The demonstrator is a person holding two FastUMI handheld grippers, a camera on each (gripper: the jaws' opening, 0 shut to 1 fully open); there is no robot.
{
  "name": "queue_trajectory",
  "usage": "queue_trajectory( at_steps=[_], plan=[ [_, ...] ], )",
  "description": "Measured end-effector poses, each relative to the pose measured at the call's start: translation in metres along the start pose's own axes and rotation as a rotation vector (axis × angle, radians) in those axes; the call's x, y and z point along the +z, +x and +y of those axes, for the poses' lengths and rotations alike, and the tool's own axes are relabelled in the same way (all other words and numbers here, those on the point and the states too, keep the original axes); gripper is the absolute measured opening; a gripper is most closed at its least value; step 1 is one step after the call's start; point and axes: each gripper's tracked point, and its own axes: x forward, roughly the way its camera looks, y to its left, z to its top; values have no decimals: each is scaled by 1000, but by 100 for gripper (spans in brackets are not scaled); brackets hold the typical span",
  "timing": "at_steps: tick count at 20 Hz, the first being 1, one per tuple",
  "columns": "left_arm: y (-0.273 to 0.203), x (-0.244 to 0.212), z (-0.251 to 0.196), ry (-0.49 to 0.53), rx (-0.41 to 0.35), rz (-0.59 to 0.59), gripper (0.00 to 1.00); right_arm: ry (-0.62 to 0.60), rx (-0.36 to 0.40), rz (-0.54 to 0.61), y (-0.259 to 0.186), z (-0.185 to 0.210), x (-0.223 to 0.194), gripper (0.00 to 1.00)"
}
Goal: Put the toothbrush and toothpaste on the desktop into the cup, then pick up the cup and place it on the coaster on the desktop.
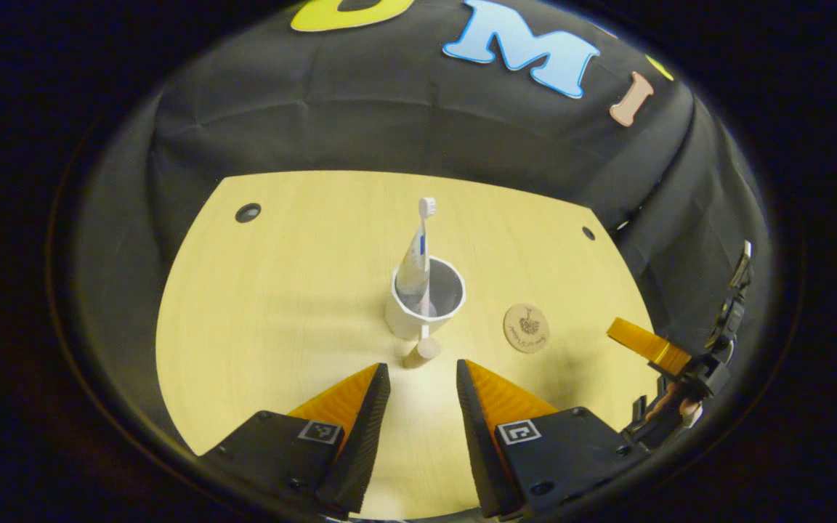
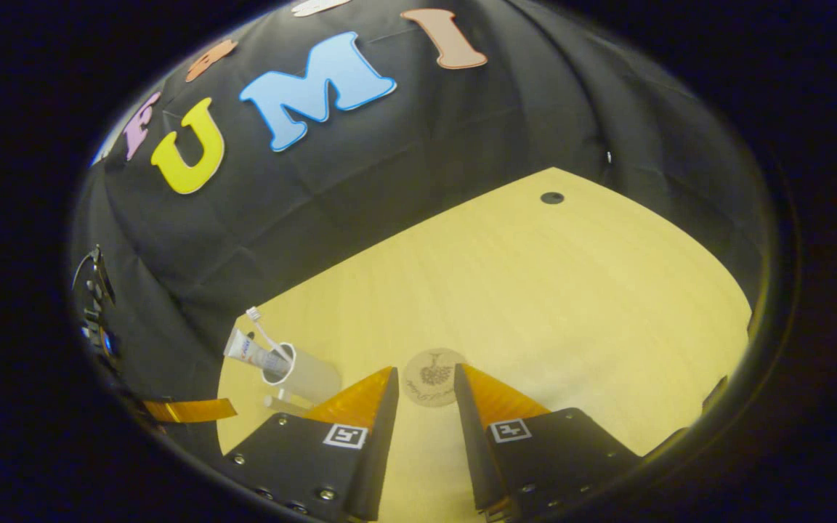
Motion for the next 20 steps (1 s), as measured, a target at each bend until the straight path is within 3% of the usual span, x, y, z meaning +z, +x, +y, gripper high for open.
queue_trajectory(
  at_steps=[9,20],
  plan=[
    [47,0,-3,86,42,153,63,74,-90,-33,-18,-50,8,46],
    [112,-13,5,123,115,346,63,103,-129,12,-17,-69,-7,46]
  ],
)
